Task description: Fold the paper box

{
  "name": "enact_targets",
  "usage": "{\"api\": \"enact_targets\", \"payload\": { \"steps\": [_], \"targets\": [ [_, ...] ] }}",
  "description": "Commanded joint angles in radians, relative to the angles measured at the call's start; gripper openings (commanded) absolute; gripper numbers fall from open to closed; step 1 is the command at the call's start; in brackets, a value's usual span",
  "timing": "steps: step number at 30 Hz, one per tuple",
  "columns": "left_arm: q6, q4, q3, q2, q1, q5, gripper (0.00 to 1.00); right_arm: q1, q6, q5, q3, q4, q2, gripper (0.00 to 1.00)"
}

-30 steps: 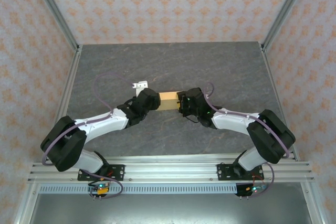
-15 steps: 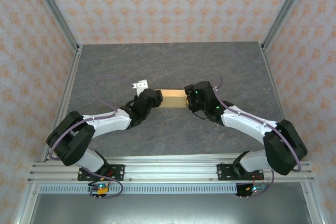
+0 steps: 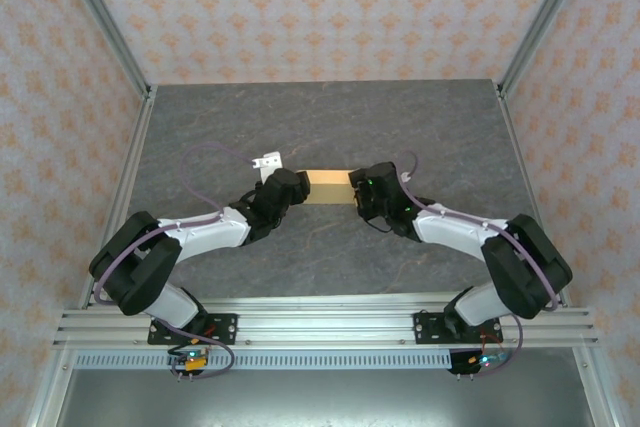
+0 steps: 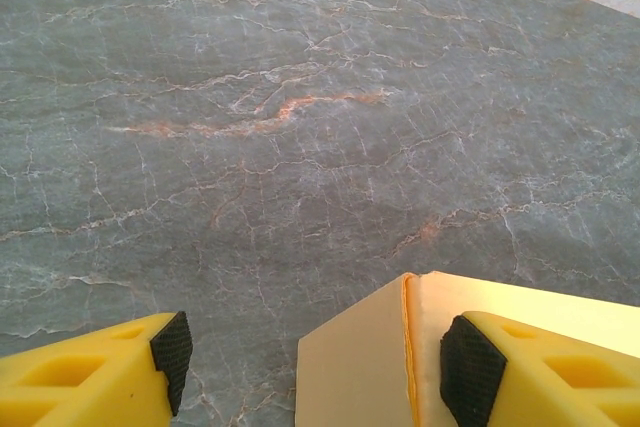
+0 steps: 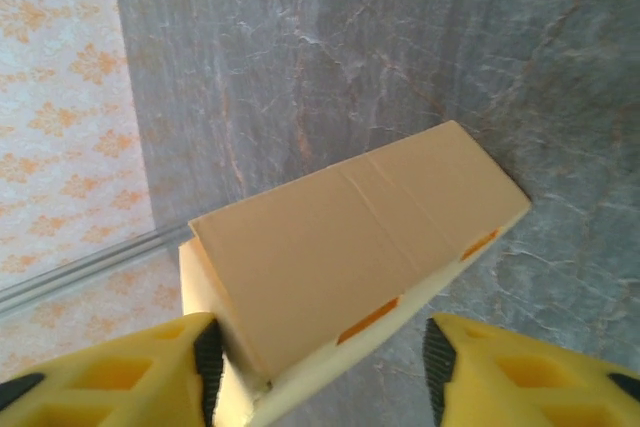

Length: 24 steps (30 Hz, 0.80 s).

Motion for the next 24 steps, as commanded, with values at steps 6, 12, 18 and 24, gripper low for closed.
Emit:
{"api": "enact_targets", "payload": {
  "steps": [6,12,18,24],
  "targets": [
    [0.077,-0.102,-0.096,0.015,-0.002,0.043,0.78,-0.001,-0.165,0.184,0.099,-0.378,-0.229,0.70],
    [0.179,0.083,-0.191,-0.041,-0.006,0.126,0.82,-0.002,-0.358,0.299,0.130,-0.410,-0.331,0.76],
    [0.233,0.008,-0.182,-0.013,-0.050,0.169,0.88,-0.004,-0.492,0.354,0.119,-0.414,-0.390,0.81],
    [0.189,-0.084,-0.181,-0.128,-0.093,0.134,0.91,-0.007,-0.588,0.421,0.108,-0.418,-0.428,0.84]
  ]
}}
